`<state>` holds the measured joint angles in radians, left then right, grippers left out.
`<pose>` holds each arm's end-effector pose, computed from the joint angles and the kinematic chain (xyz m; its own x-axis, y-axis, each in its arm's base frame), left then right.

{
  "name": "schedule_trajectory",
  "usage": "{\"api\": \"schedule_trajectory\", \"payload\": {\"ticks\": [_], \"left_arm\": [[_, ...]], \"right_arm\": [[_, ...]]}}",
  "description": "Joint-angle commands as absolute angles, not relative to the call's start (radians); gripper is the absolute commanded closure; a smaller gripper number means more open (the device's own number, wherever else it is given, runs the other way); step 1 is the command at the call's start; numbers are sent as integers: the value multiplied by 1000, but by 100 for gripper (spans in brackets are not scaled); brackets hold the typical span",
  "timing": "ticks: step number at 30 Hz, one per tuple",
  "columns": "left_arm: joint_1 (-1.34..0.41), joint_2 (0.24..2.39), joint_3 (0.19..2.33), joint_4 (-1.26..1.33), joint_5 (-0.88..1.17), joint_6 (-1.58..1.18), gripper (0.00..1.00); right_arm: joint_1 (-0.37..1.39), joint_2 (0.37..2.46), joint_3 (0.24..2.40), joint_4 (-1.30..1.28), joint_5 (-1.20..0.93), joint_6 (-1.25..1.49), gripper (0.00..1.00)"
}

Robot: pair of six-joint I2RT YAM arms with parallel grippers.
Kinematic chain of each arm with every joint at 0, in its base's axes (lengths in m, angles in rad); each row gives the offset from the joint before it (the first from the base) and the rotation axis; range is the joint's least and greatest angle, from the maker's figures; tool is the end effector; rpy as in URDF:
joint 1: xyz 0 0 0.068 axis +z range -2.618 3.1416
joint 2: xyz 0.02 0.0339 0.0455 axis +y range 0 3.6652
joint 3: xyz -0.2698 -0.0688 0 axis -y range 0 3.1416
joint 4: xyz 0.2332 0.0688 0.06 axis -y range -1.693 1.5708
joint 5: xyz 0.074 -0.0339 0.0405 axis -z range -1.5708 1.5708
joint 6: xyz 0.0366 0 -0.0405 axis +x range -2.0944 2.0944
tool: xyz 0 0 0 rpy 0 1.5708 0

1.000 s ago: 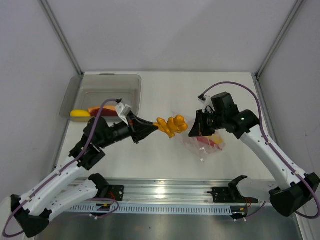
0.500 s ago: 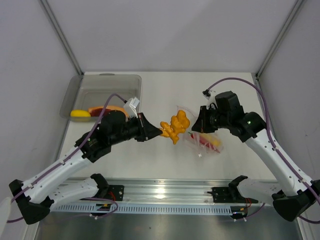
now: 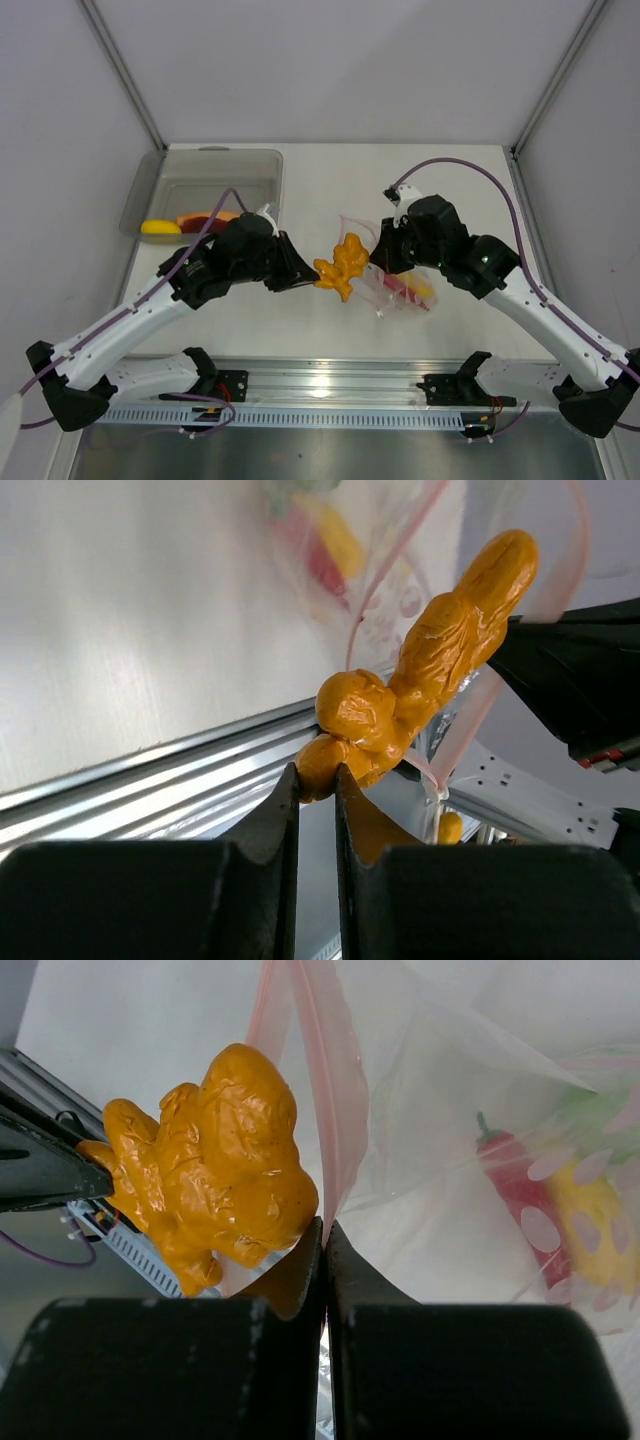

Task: Place the food in the zip-top bag and seal the zipper
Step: Place the fake vegetable in the zipper food storage bag.

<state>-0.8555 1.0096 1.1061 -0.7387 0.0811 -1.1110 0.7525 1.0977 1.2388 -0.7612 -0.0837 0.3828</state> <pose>0.1232 -0.1463 0.3579 -0.8867 -0.3413 -0.3119 0.0008 0.6735 -0.7391 0.1508 0.1454 0.3817 -0.6664 -0.1141 -0.7368 -0.5194 0.7800 0.3490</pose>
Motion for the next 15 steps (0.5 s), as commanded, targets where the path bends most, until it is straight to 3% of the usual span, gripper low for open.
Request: {"api": "schedule_trajectory", "payload": {"ticks": [1, 15], "left_arm": [[-865, 1051, 1222, -883, 71, -1160, 99], [-865, 1199, 1385, -1161, 98, -1252, 99]], "right_arm": [[807, 1077, 1224, -693, 0, 356, 100], [939, 1083, 1203, -684, 190, 330, 100]]}}
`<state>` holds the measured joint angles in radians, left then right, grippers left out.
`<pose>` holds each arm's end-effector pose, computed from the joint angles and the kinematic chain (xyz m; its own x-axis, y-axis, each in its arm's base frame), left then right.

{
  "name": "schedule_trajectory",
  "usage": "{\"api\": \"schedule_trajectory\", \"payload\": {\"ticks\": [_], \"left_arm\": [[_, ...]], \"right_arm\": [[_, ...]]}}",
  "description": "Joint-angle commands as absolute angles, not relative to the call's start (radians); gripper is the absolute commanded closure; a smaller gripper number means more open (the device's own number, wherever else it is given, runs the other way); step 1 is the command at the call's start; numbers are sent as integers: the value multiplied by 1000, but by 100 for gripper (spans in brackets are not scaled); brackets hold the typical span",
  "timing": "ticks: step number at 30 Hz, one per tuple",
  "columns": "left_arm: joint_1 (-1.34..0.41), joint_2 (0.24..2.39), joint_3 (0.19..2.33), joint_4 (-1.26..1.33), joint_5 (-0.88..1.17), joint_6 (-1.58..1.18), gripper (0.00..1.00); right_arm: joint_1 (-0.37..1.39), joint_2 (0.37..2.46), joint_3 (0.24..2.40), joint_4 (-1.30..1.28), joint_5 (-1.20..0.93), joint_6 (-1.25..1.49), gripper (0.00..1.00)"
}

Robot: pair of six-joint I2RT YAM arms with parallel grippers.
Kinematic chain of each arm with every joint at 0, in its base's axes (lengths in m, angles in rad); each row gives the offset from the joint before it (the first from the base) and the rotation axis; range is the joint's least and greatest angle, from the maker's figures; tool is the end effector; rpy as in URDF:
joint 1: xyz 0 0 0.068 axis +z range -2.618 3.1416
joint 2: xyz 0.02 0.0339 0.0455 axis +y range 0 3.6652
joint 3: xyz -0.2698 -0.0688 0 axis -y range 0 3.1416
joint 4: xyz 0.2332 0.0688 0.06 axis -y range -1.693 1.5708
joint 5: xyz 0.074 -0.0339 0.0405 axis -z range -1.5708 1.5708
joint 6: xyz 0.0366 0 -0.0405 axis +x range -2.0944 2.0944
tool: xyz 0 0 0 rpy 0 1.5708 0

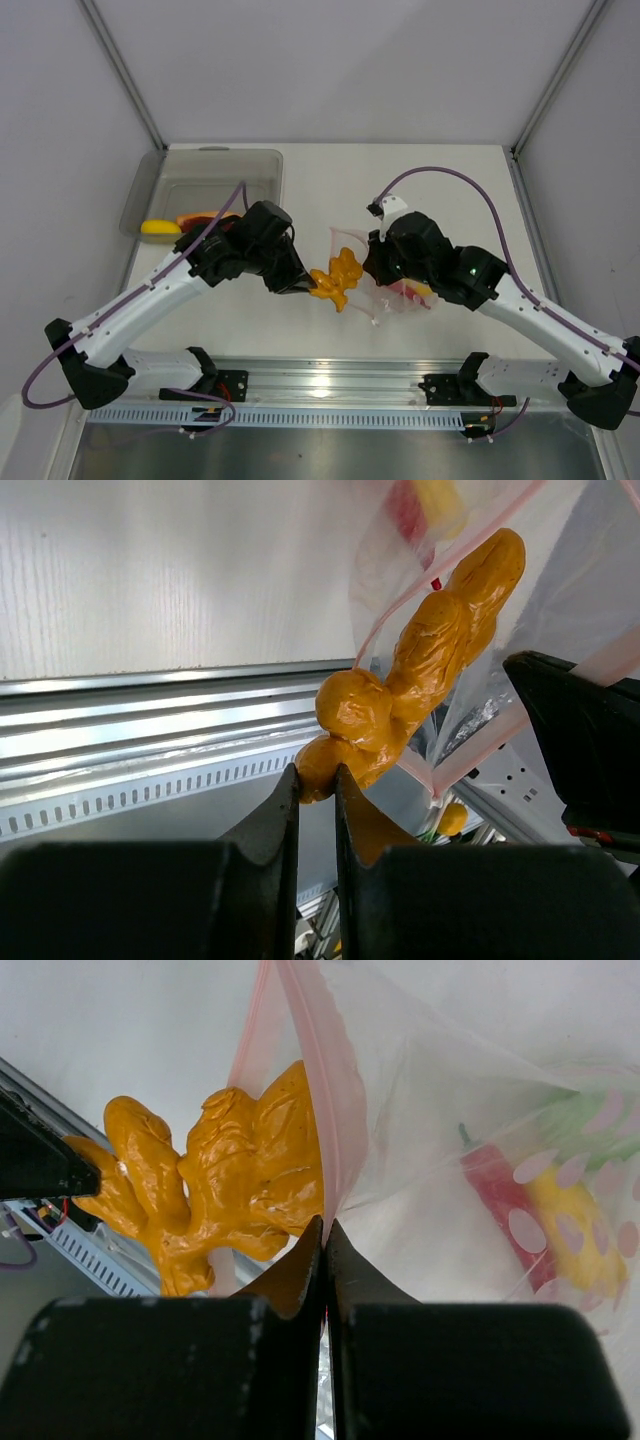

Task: Place the food in the zip-top bag and seal the zipper
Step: Place the fake vegetable in the zipper food storage bag.

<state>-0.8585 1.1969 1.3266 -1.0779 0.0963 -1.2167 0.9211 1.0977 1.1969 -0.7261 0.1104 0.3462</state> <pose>0.1342 -0.1607 0.3646 -0.9251 -0.3572 -0.1289 -0.2241 0.7876 -0.5741 0.1318 0.1668 0.3717 -0.5841 -0.2113 -0.7837 -0.5733 0.7909 0.2140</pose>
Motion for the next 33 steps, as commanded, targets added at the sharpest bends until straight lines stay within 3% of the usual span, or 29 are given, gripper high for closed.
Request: {"api": "schedule_trajectory", "payload": {"ticks": [1, 18, 33], "left_arm": [[-865, 1204, 1390, -1160, 113, -1253, 100], [-867, 1310, 1491, -1152, 250, -1344, 99], [-819, 1344, 1445, -1089, 253, -1411, 99]], "right_arm": [[945, 1080, 1206, -683, 199, 327, 100], [1025, 1173, 1247, -666, 169, 341, 100], [1097, 1154, 1256, -664, 156, 337, 100]]}}
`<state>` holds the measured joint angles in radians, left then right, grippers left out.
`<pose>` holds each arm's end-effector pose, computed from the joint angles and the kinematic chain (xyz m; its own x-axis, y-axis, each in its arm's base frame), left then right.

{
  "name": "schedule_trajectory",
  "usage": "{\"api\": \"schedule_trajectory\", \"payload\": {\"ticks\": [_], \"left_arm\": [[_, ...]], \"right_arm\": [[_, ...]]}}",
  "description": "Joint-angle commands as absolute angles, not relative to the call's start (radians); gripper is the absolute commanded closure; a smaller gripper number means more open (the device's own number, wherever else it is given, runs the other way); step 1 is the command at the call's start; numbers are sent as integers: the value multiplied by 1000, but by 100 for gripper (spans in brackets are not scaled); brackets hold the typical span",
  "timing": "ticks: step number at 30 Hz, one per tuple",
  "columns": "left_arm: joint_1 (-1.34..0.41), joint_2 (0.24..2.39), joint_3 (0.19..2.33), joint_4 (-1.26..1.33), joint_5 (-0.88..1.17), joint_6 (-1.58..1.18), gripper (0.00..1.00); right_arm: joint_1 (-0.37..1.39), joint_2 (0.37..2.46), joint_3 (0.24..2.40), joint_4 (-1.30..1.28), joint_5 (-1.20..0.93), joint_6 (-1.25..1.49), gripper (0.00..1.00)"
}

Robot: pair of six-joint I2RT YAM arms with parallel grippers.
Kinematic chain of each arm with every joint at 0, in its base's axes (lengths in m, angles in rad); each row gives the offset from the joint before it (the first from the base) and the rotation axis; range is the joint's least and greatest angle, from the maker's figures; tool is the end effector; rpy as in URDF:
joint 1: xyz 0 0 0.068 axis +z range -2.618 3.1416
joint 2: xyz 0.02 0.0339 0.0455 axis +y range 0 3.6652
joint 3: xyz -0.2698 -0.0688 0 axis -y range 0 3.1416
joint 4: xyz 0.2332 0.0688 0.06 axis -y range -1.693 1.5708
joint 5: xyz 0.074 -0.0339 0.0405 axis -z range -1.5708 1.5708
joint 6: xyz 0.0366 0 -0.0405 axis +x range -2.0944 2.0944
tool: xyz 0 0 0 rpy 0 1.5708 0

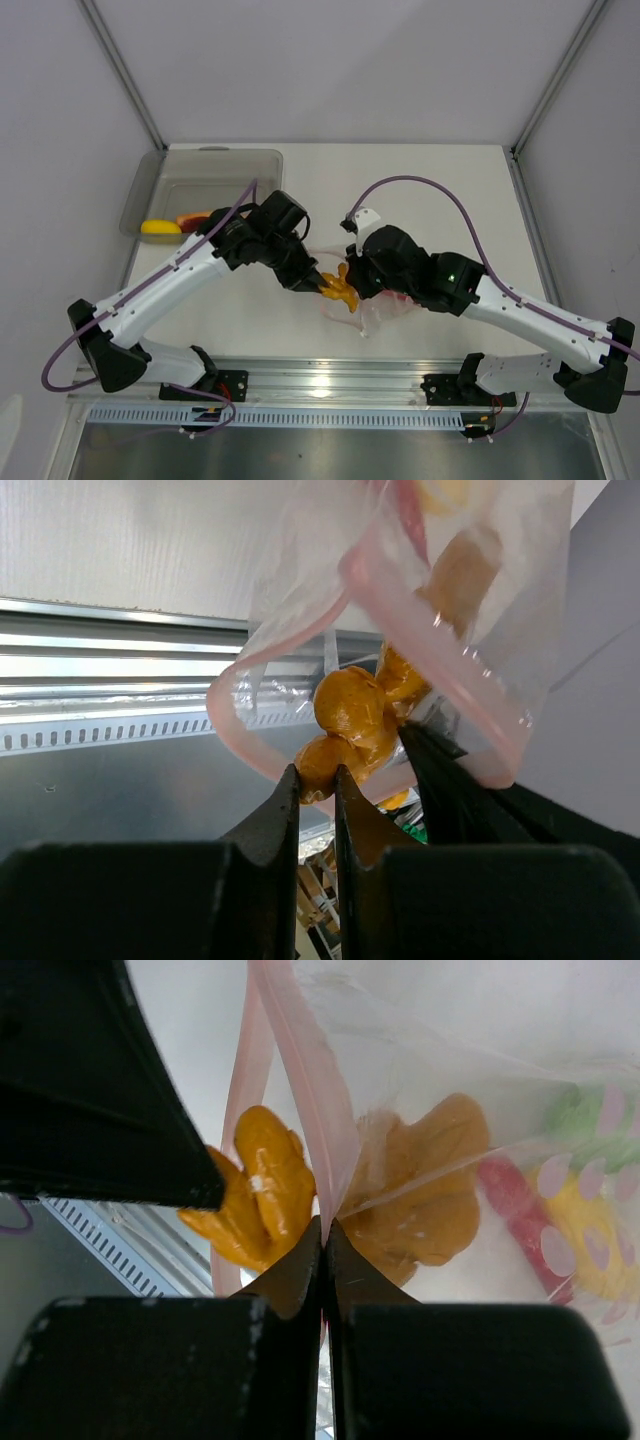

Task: Place the food in the zip-top bag and seal the zipper
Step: Place the fake vegetable in the zipper food storage bag.

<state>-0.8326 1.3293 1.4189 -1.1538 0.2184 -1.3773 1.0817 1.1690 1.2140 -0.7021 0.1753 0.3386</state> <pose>0.1527 -0.1796 0.3601 -0.8912 -0.4440 0.0926 -0.4250 0.7461 -0.5126 0.1146 0.2017 0.3650 -0.5379 -0.3144 -0.7822 -0.6634 0.7304 0.1625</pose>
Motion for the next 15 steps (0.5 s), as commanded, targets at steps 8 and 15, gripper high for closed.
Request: {"api": "schedule_trajectory", "payload": {"ticks": [8, 15], "left_arm": [[-827, 1390, 1468, -1069, 273, -1391, 88], [-868, 1333, 1387, -959, 290, -1318, 4]], "right_arm": [[1103, 1161, 1275, -663, 184, 339, 100], [1043, 1212, 1327, -687, 184, 340, 100]]}}
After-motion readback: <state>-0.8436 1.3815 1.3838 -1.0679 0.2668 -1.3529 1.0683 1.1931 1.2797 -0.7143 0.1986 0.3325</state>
